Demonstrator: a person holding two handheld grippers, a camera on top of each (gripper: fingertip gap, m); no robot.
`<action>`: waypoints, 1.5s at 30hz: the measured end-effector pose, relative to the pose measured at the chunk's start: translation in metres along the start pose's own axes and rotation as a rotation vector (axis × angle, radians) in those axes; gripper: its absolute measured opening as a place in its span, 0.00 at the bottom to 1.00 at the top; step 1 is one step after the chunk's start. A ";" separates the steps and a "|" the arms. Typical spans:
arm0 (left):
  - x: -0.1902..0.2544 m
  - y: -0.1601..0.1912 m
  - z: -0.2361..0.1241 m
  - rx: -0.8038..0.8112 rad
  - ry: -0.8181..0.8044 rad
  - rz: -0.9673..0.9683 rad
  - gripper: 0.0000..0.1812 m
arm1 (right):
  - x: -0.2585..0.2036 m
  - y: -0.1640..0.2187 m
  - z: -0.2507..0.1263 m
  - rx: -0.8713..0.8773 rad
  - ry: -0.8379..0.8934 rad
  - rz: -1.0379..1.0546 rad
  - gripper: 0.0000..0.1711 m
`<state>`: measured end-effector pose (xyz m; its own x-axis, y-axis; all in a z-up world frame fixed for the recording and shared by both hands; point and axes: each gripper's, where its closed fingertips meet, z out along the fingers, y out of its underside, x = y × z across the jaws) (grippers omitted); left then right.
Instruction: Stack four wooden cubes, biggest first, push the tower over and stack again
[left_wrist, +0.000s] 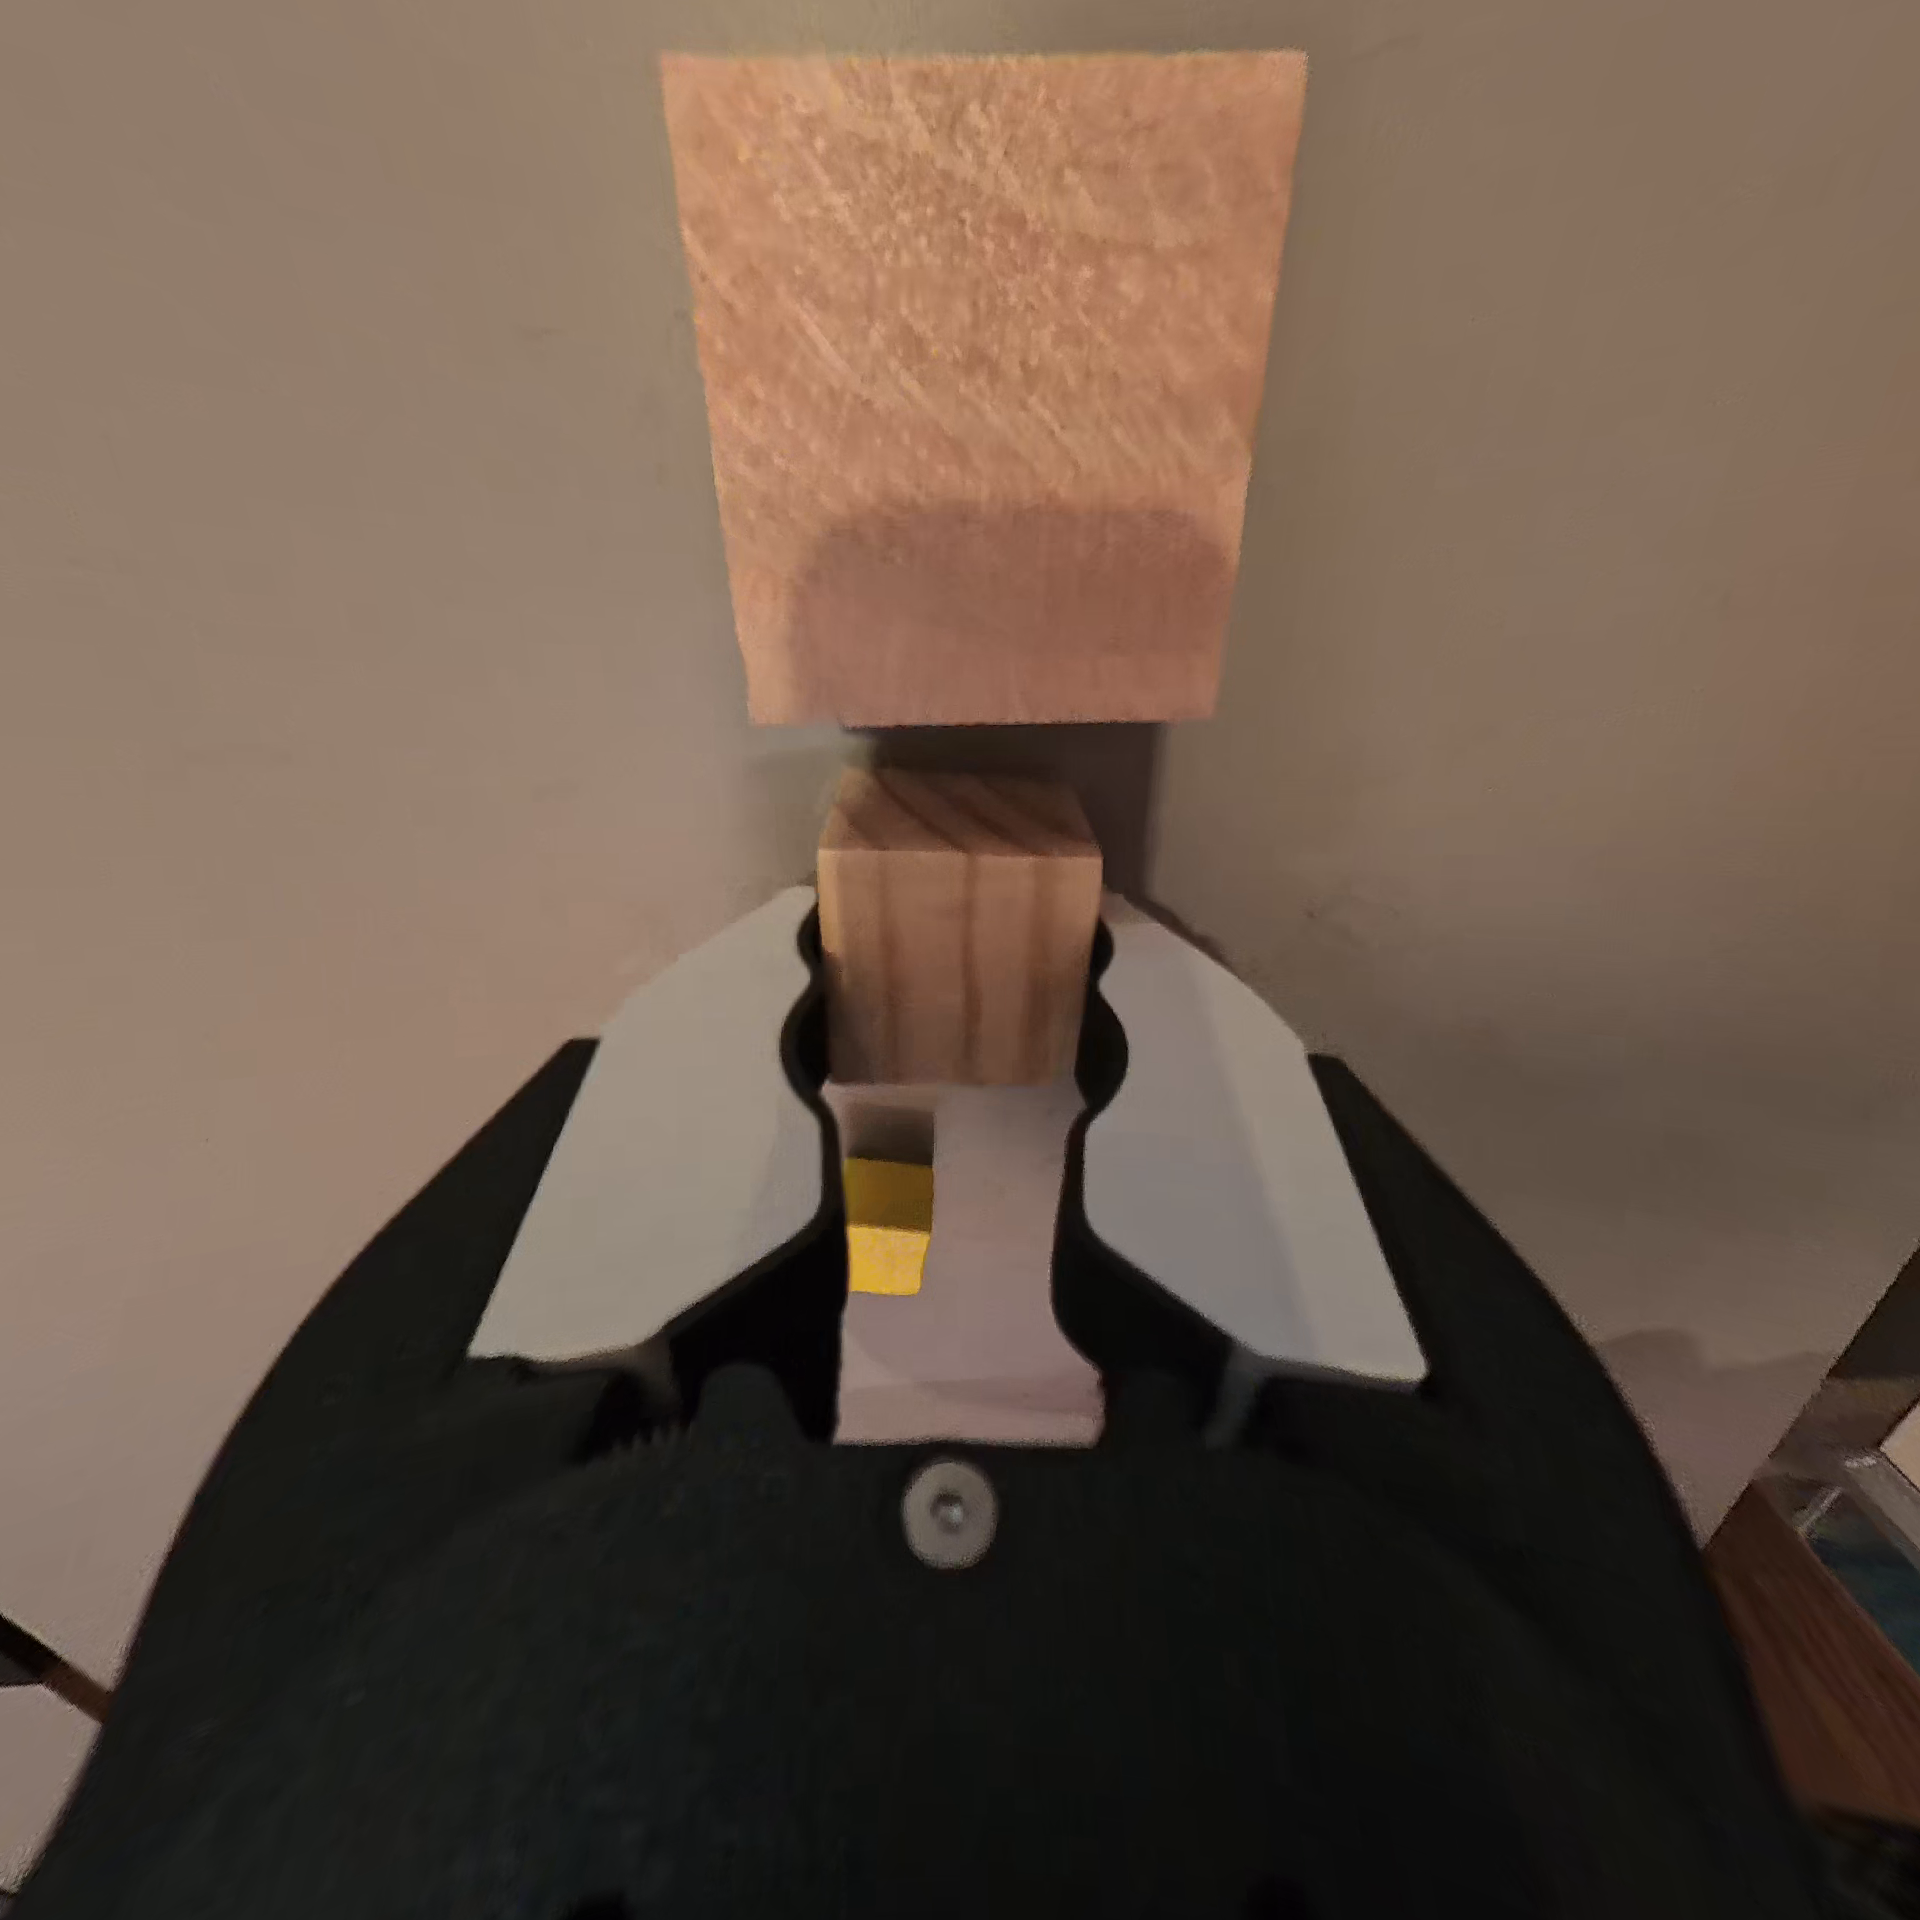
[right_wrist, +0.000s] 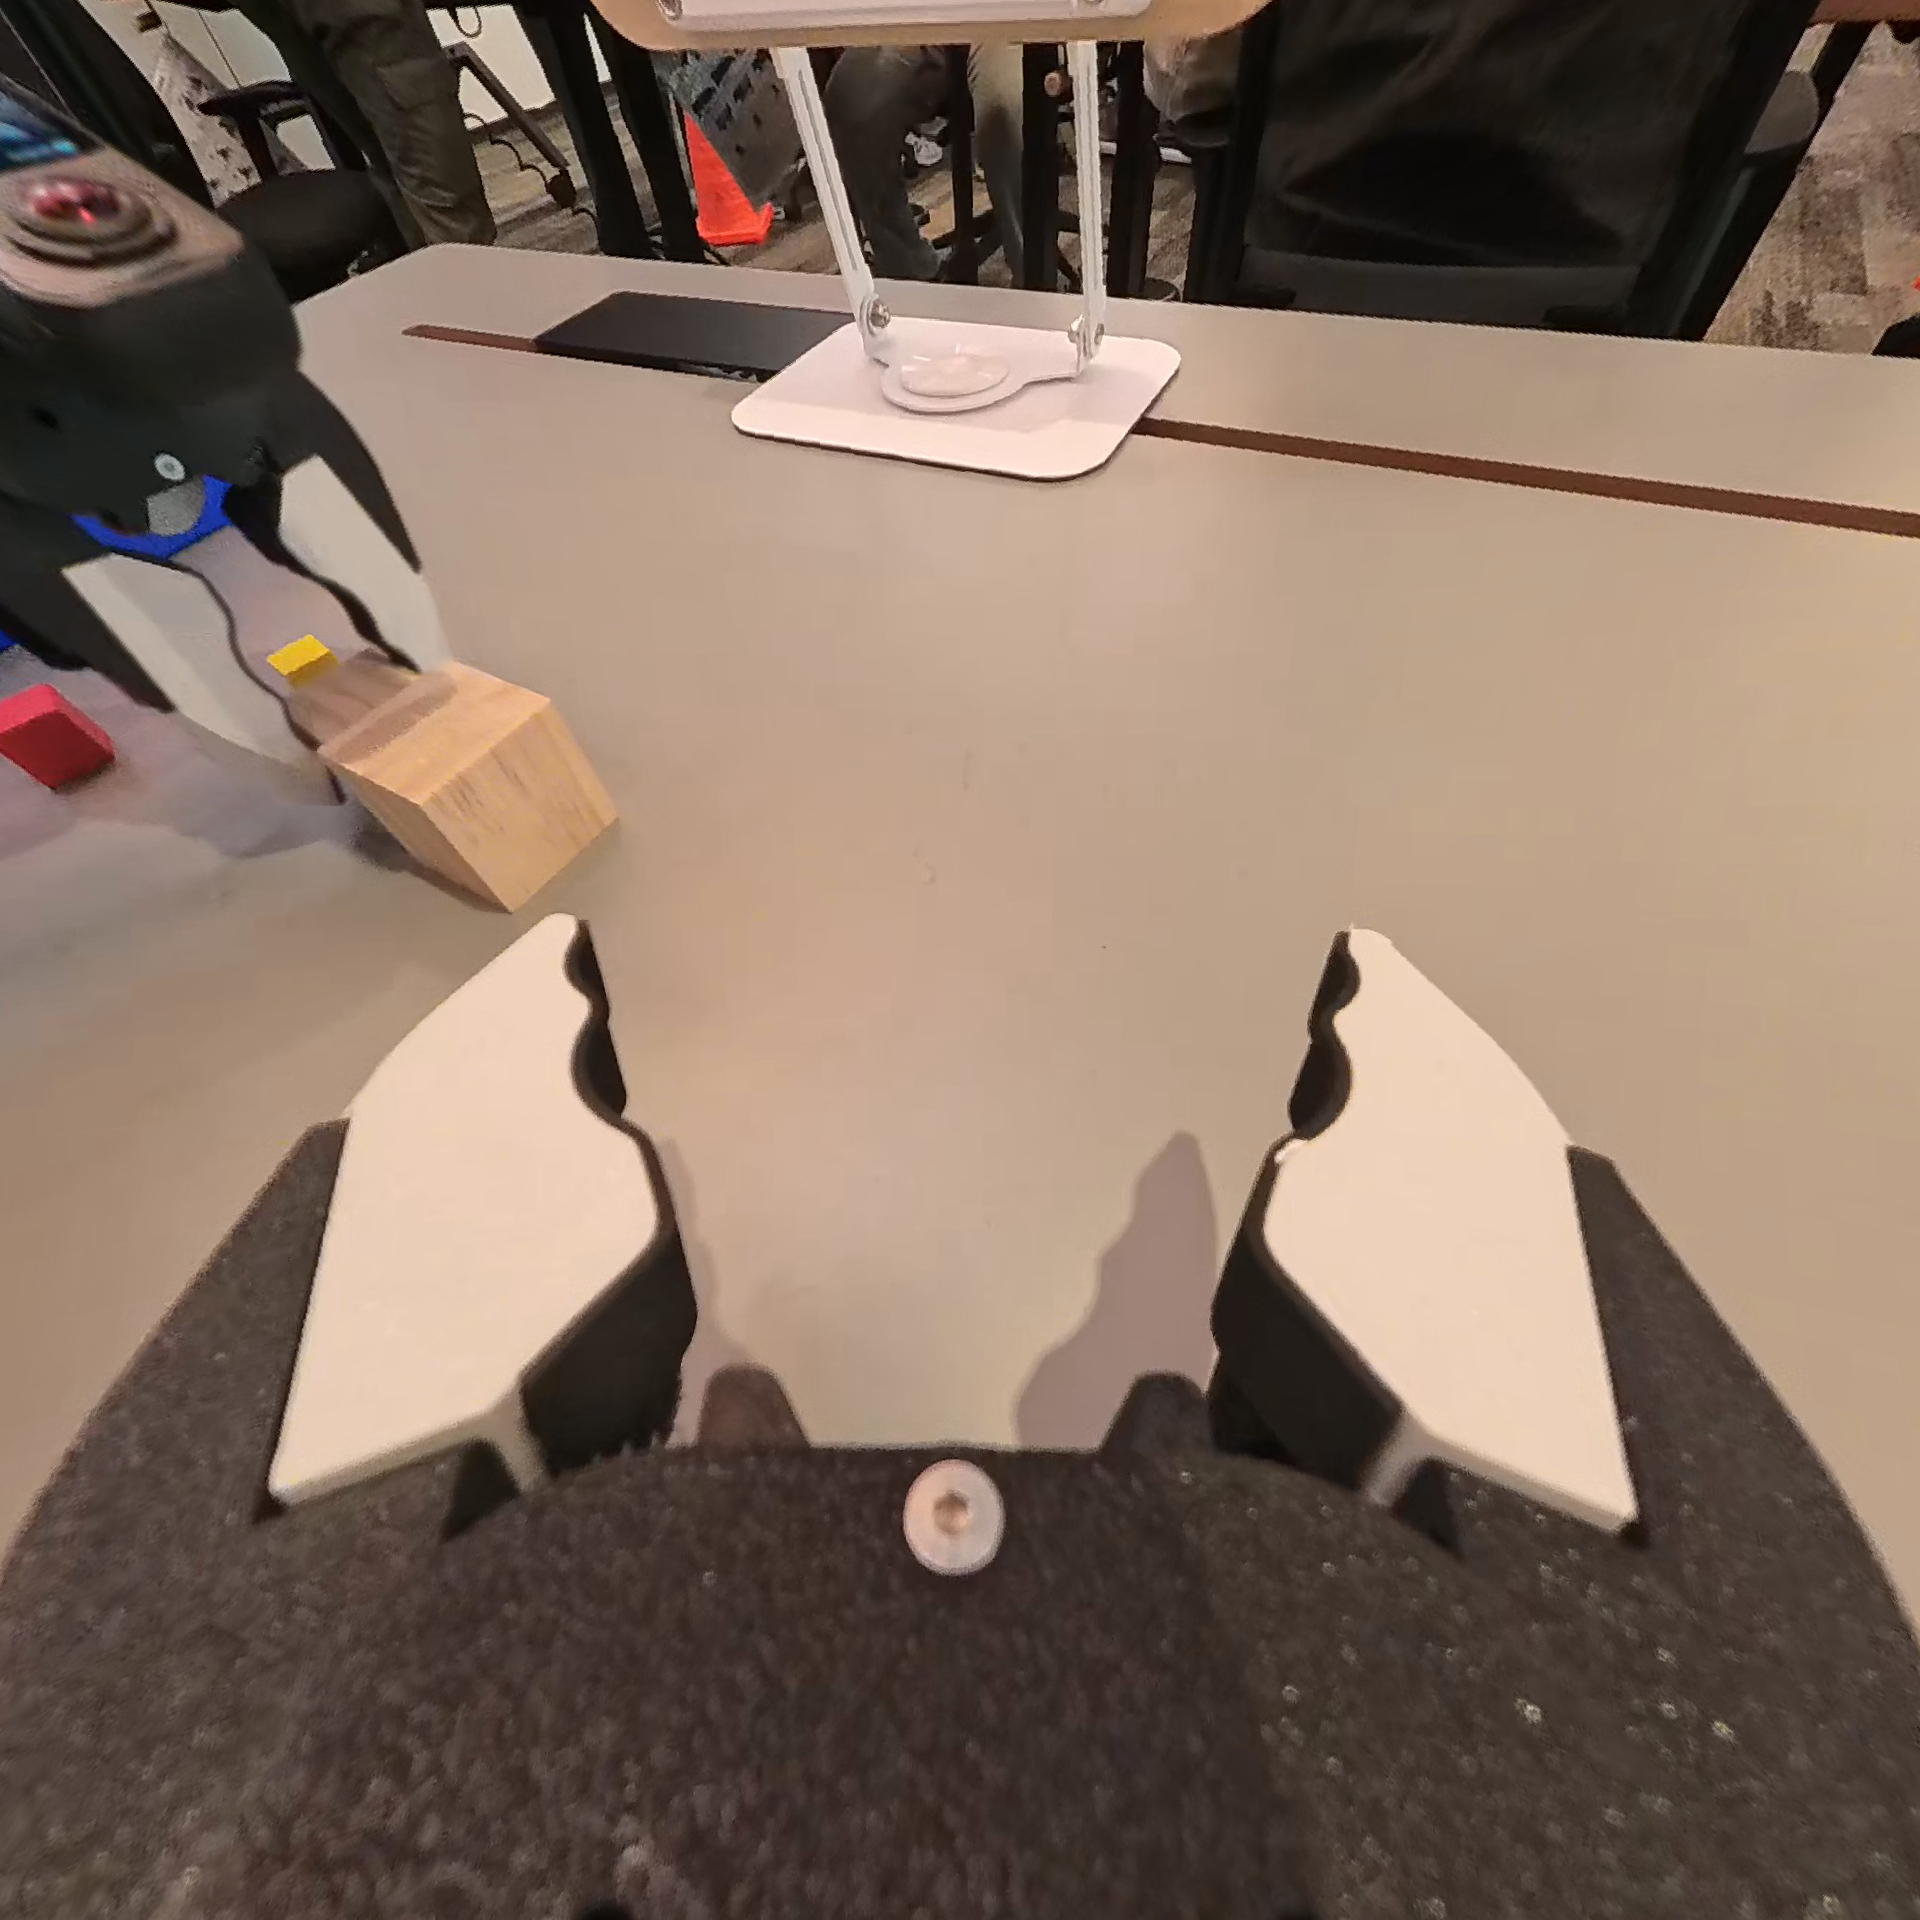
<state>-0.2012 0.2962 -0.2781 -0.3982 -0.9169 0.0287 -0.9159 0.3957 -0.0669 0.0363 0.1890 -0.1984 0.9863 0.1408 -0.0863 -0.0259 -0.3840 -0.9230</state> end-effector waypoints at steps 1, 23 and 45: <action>-0.002 0.000 0.000 -0.005 -0.011 -0.007 0.24 | 0.000 0.000 0.000 0.000 -0.001 0.001 0.73; 0.006 -0.061 -0.090 0.117 -0.074 -0.137 0.24 | -0.001 0.003 -0.005 -0.026 -0.013 -0.011 0.71; 0.005 -0.069 -0.051 0.021 -0.024 -0.076 0.24 | 0.002 0.001 -0.007 -0.017 -0.017 -0.004 0.70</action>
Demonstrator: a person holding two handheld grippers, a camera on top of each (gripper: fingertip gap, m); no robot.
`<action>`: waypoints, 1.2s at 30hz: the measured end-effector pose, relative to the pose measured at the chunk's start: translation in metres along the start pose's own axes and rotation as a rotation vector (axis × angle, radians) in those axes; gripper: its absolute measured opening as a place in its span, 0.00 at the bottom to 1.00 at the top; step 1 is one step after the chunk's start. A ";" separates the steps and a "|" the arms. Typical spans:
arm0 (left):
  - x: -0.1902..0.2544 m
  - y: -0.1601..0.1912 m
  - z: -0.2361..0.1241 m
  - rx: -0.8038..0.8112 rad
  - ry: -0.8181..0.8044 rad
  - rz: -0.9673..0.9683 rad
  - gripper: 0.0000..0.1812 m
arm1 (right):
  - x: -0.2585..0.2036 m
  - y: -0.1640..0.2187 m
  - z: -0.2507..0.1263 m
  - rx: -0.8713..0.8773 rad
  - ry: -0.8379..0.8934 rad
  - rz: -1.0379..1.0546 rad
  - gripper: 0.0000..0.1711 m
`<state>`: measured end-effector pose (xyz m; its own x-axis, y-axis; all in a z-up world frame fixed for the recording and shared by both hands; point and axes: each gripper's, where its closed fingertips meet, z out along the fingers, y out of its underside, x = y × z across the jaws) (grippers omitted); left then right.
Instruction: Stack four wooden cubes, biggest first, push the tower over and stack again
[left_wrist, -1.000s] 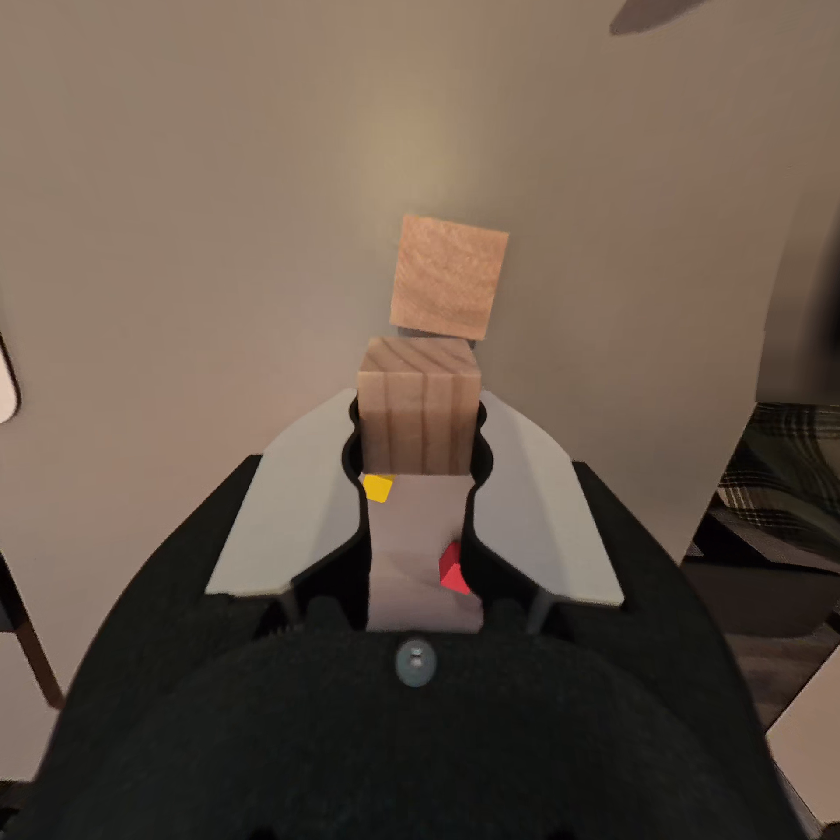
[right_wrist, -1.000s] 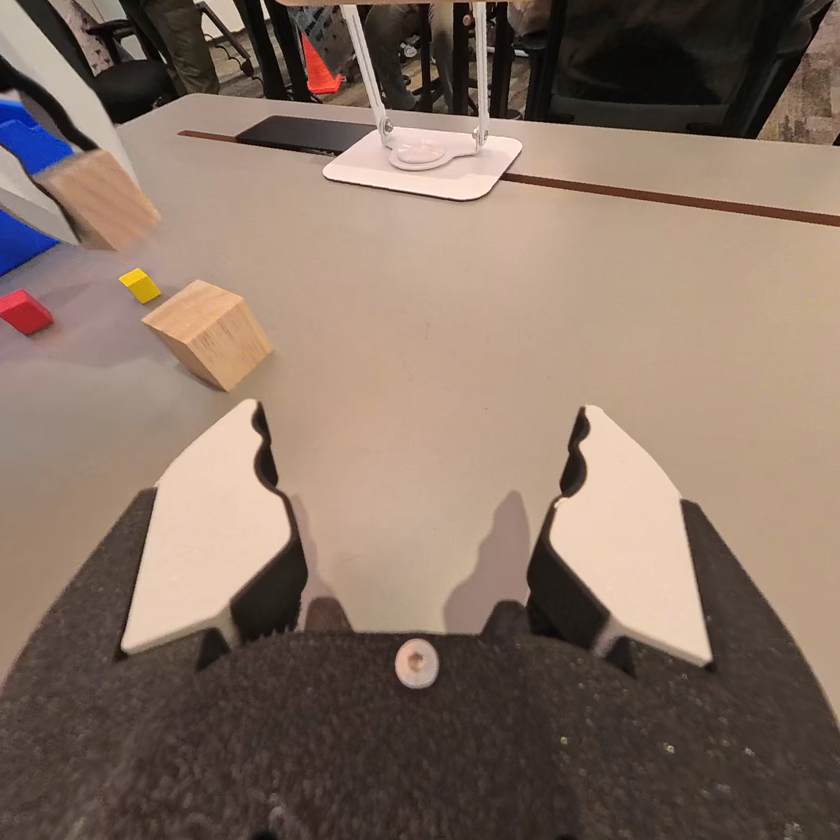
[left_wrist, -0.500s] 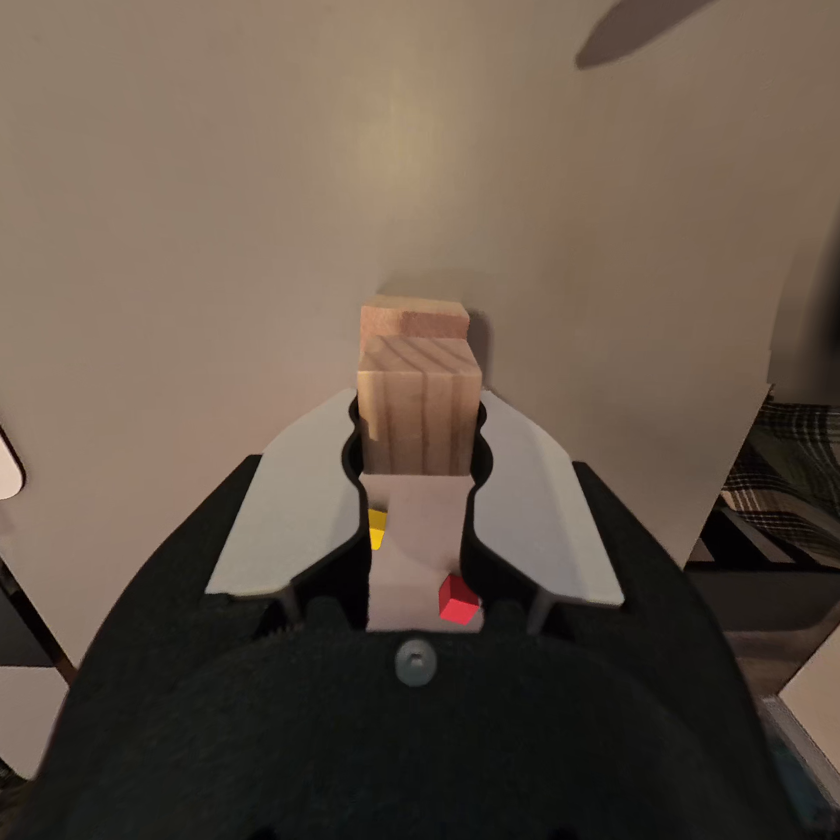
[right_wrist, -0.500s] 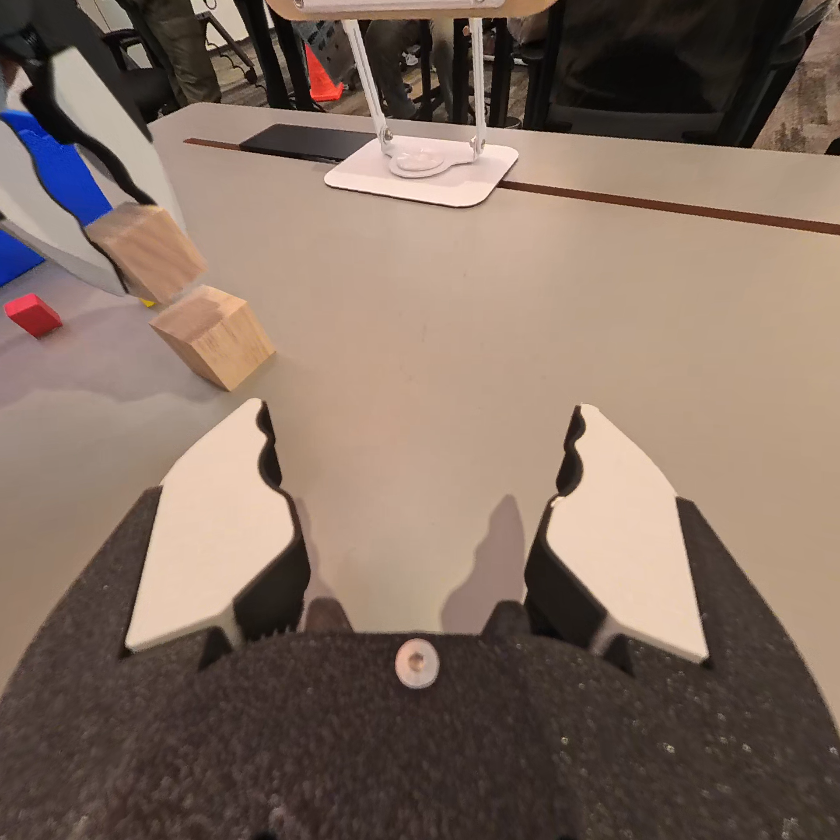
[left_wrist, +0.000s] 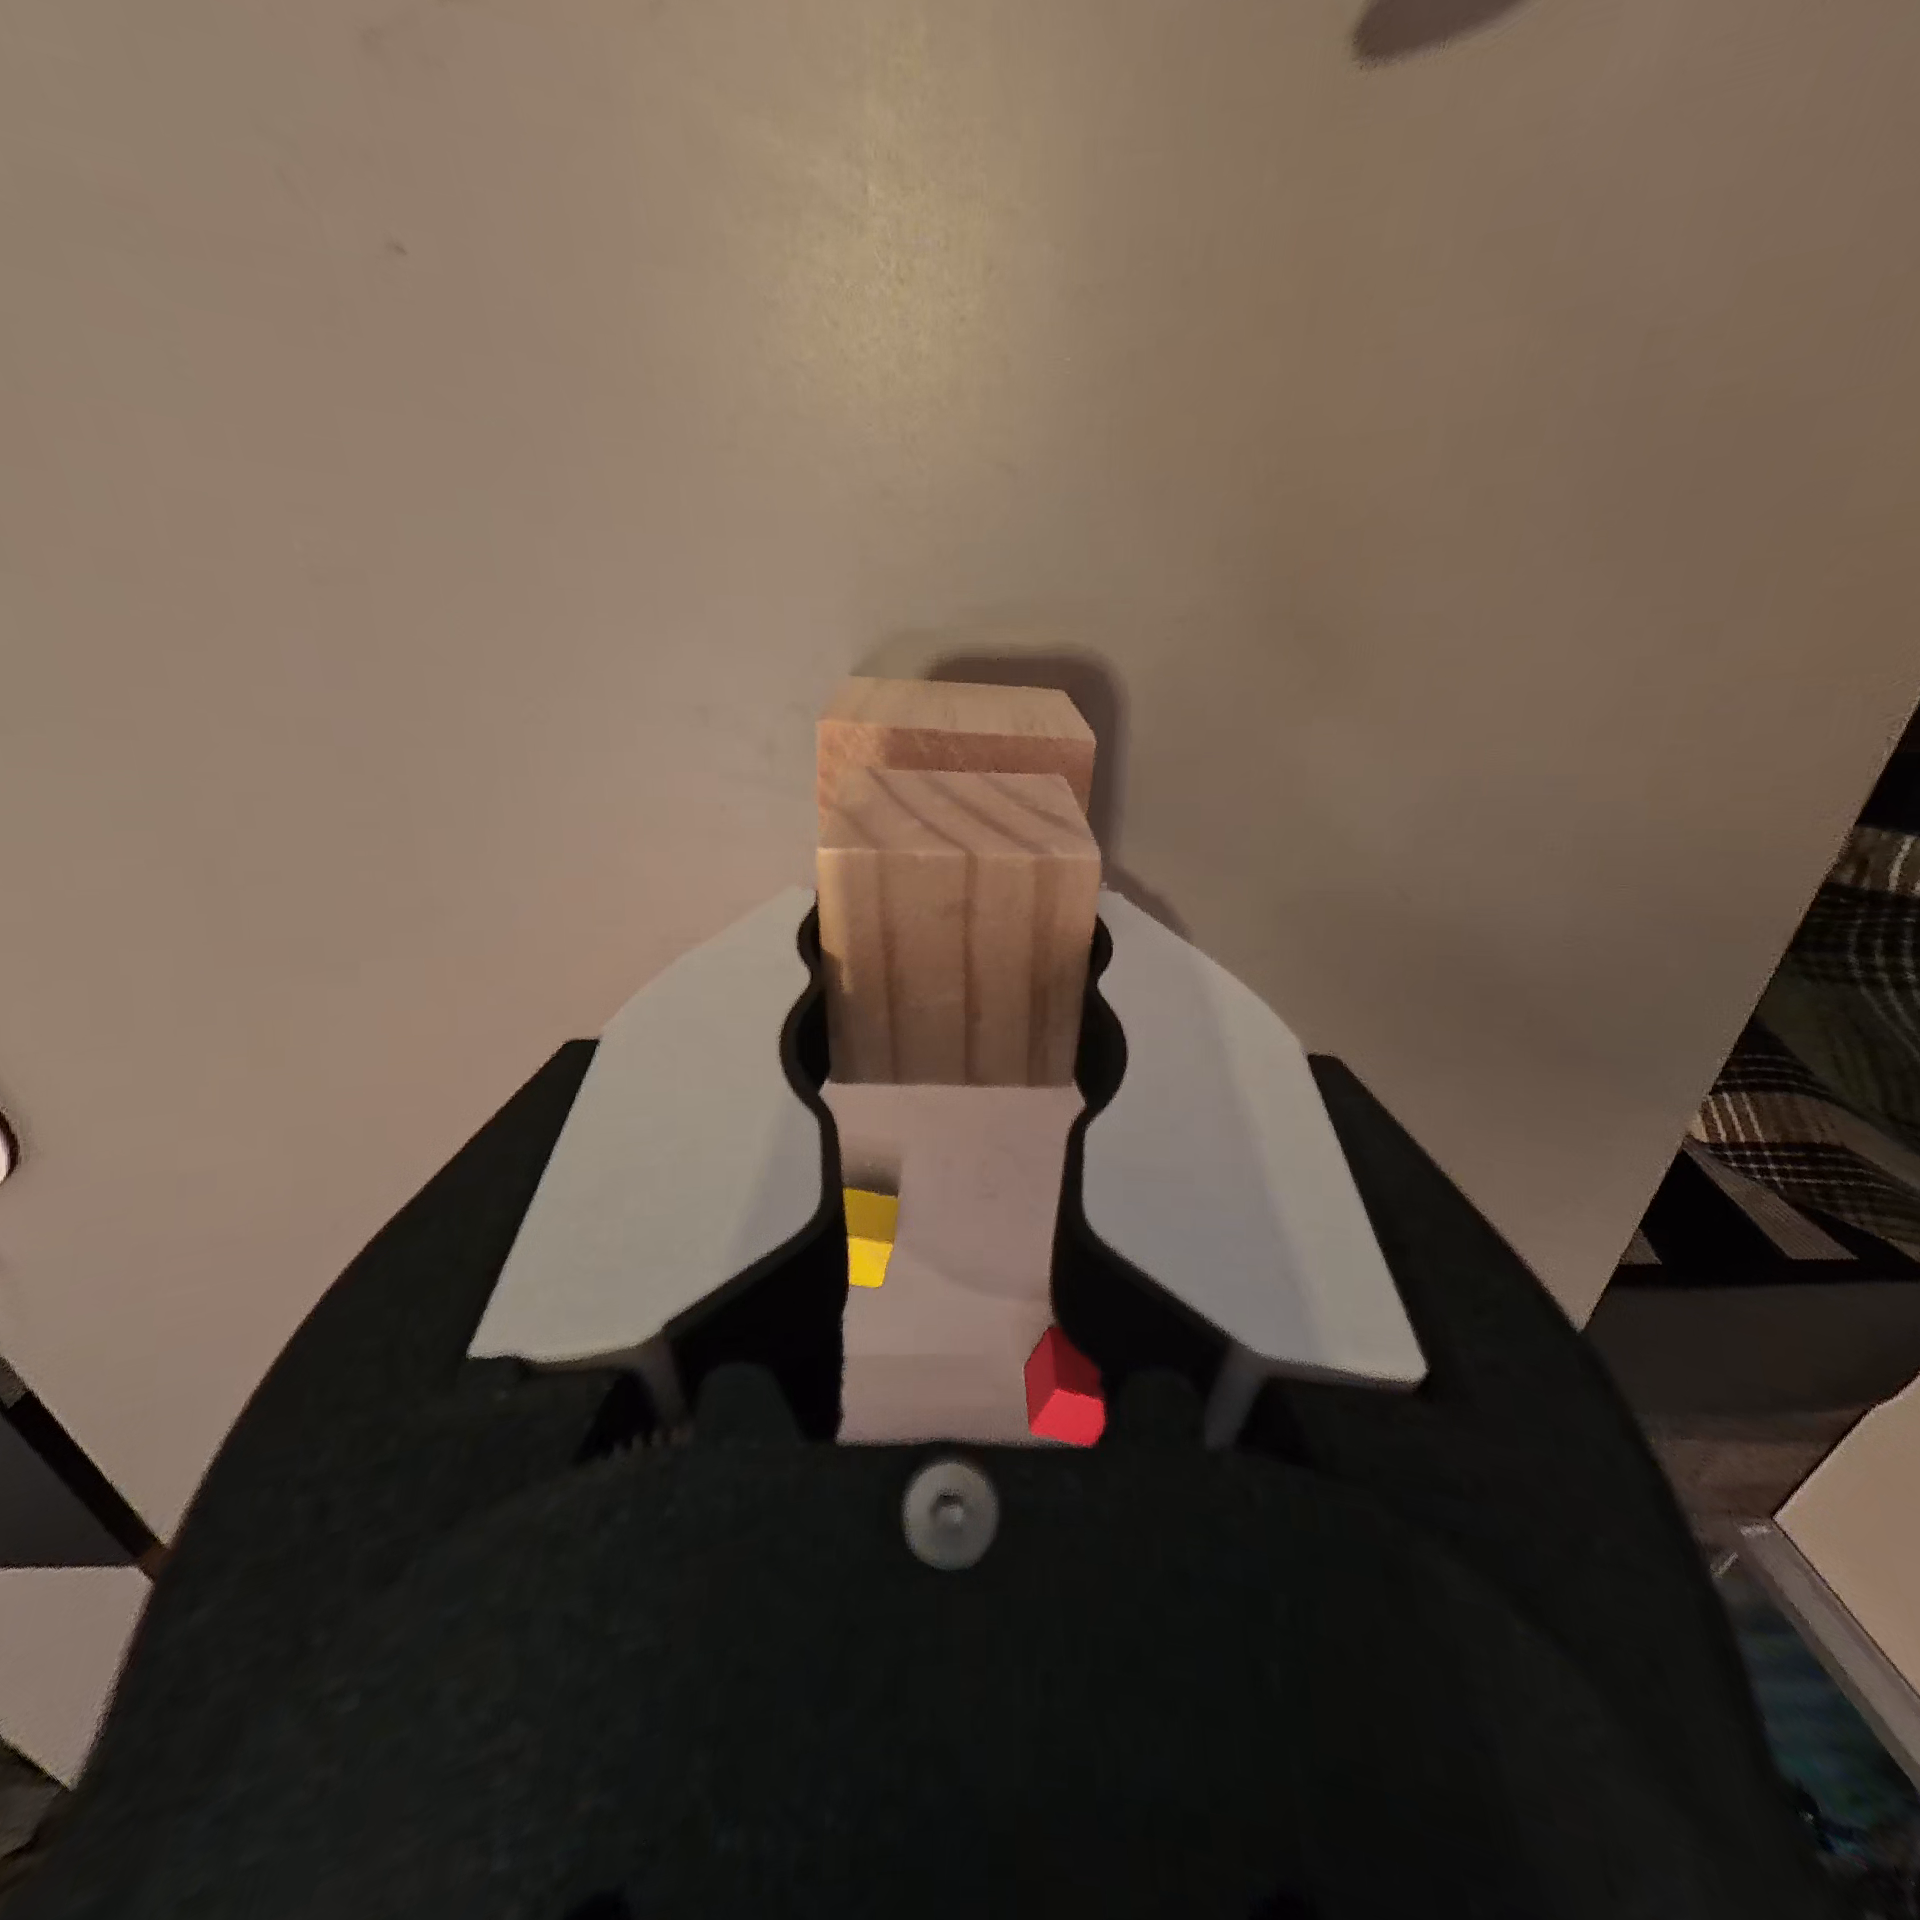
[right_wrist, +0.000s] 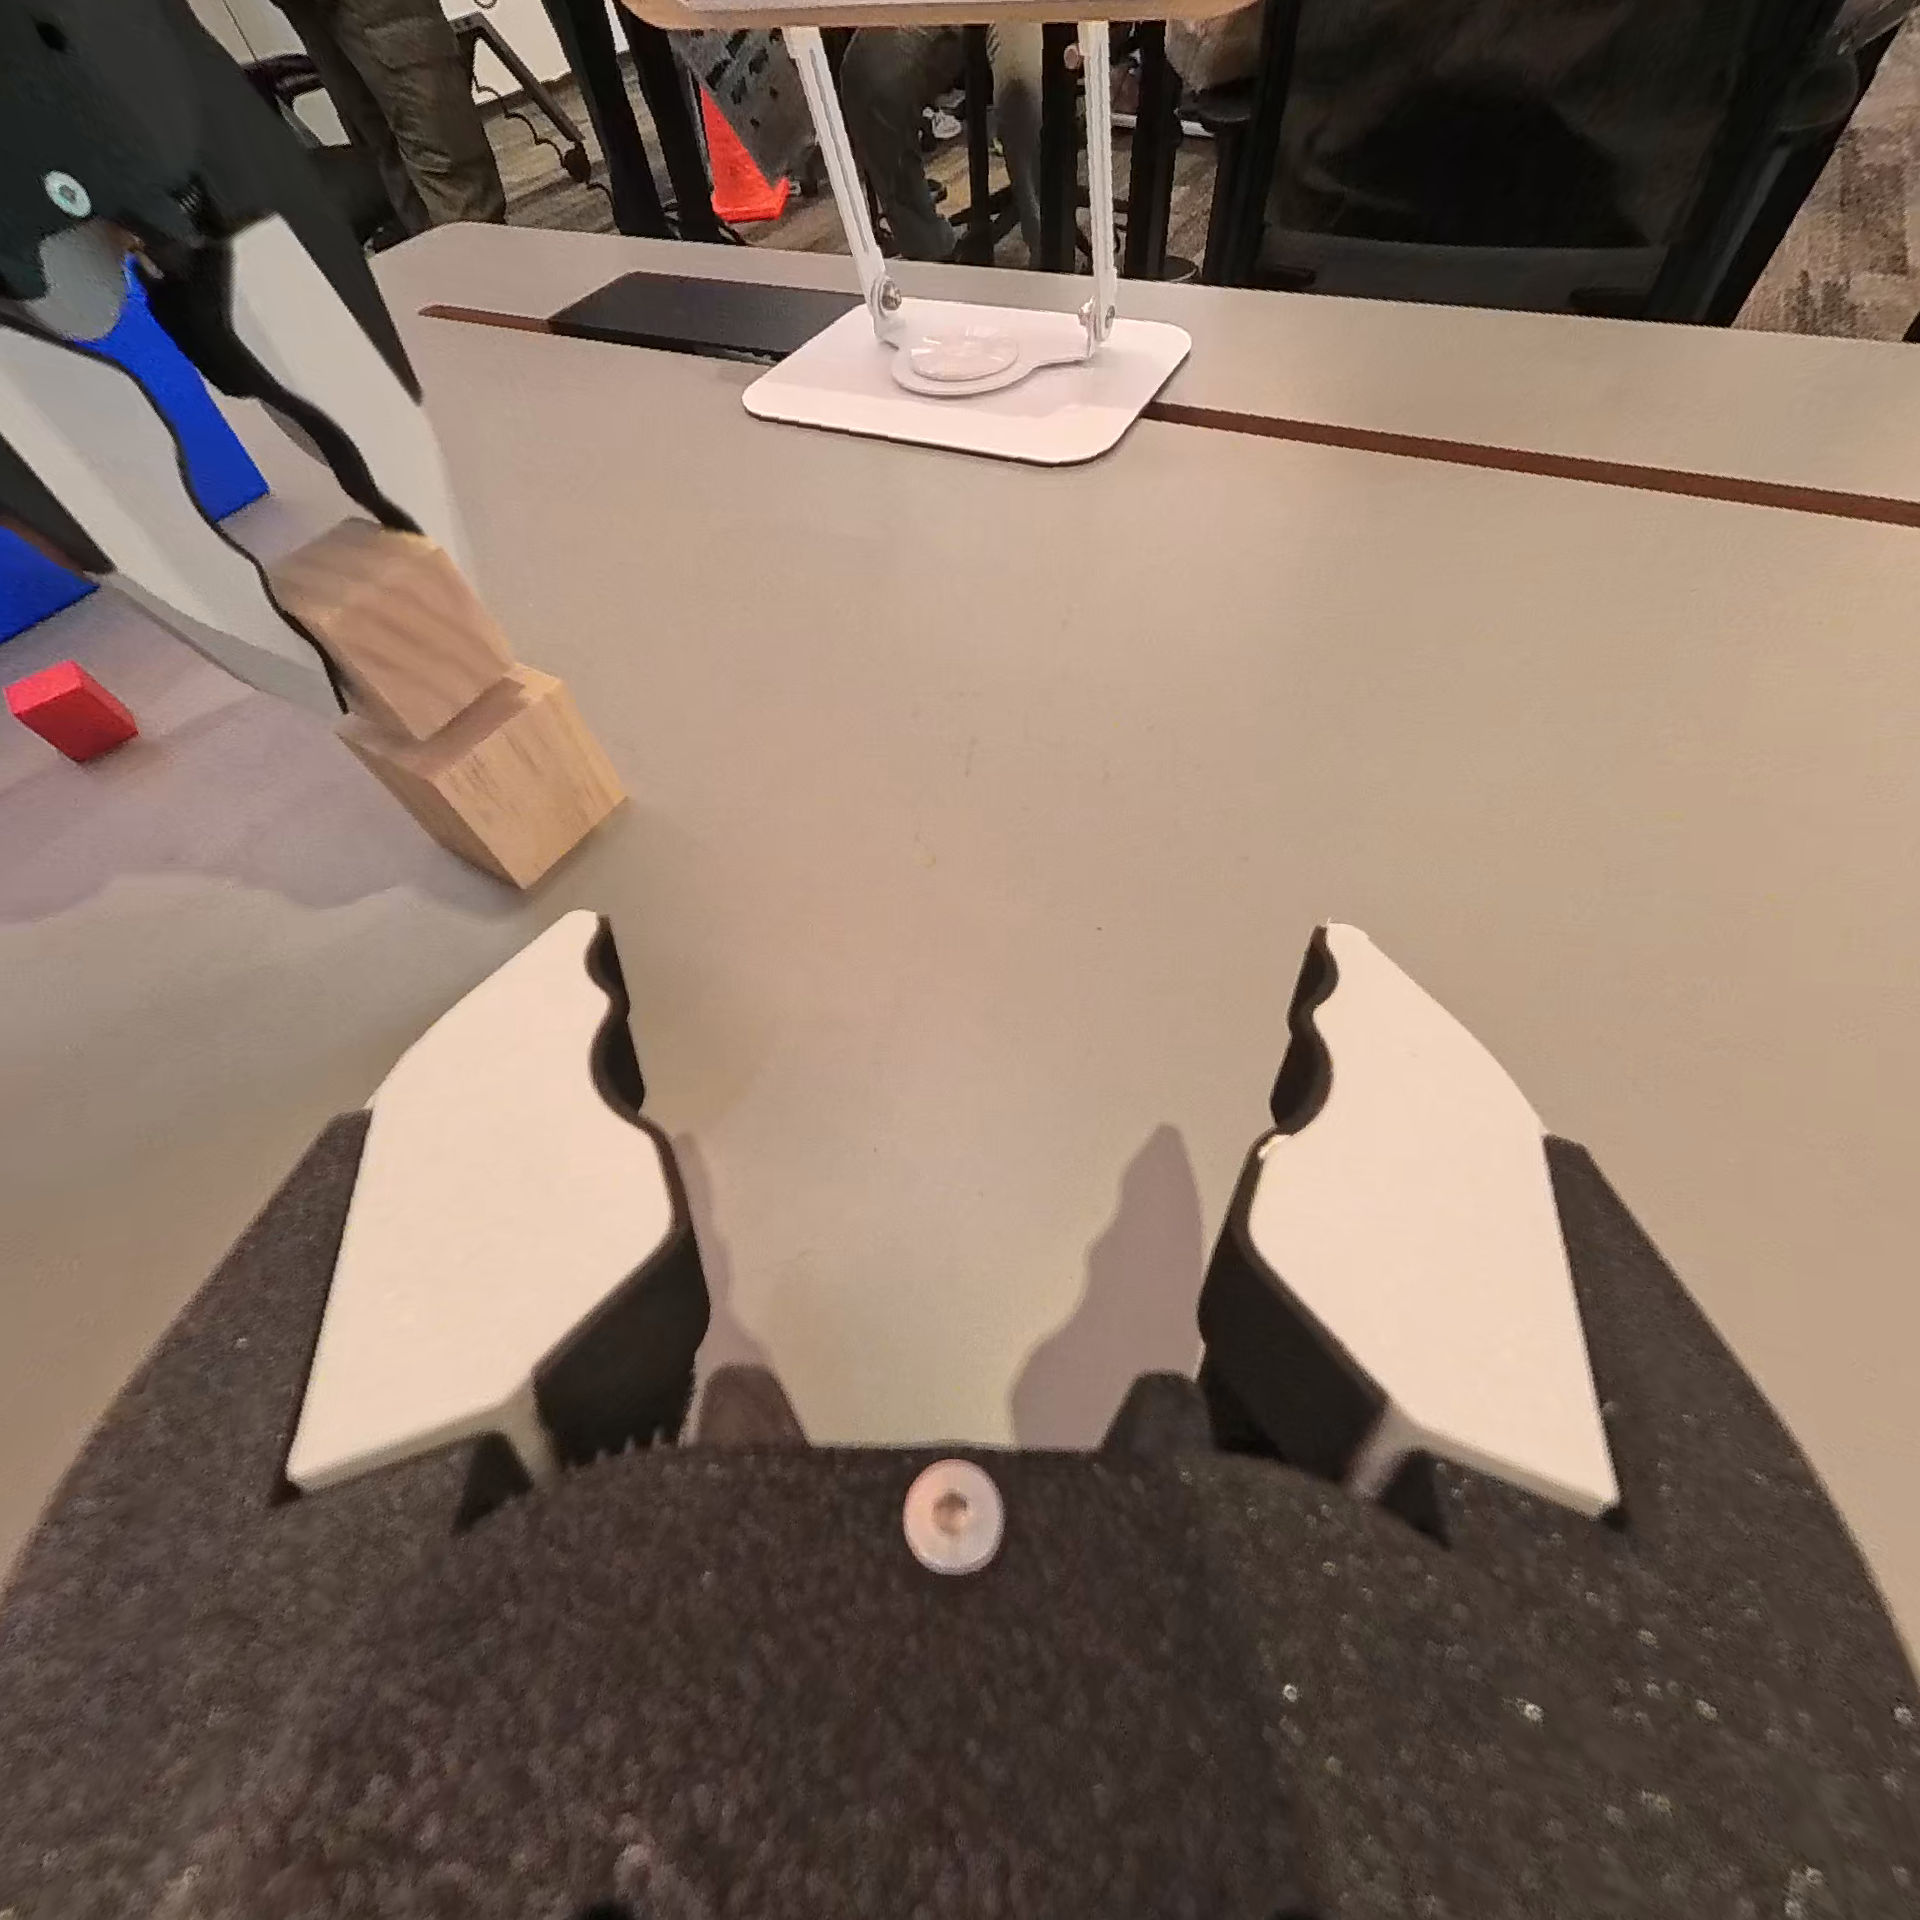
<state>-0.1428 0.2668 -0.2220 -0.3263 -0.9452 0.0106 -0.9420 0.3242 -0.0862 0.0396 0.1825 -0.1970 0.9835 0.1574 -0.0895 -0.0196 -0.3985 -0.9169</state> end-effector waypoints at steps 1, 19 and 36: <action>0.000 0.000 0.001 -0.001 0.002 -0.001 0.24 | 0.000 0.000 0.000 0.000 0.000 0.001 0.70; 0.000 0.002 0.011 -0.009 0.020 0.013 0.31 | 0.000 0.002 0.002 -0.006 -0.005 0.003 0.70; -0.048 0.115 -0.027 0.234 -0.214 -0.458 0.40 | -0.003 0.003 0.003 -0.015 -0.014 -0.001 0.70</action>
<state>-0.2372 0.3508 -0.2057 0.1586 -0.9821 -0.1015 -0.9334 -0.1157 -0.3397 0.0356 0.1834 -0.2008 0.9809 0.1702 -0.0938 -0.0157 -0.4117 -0.9112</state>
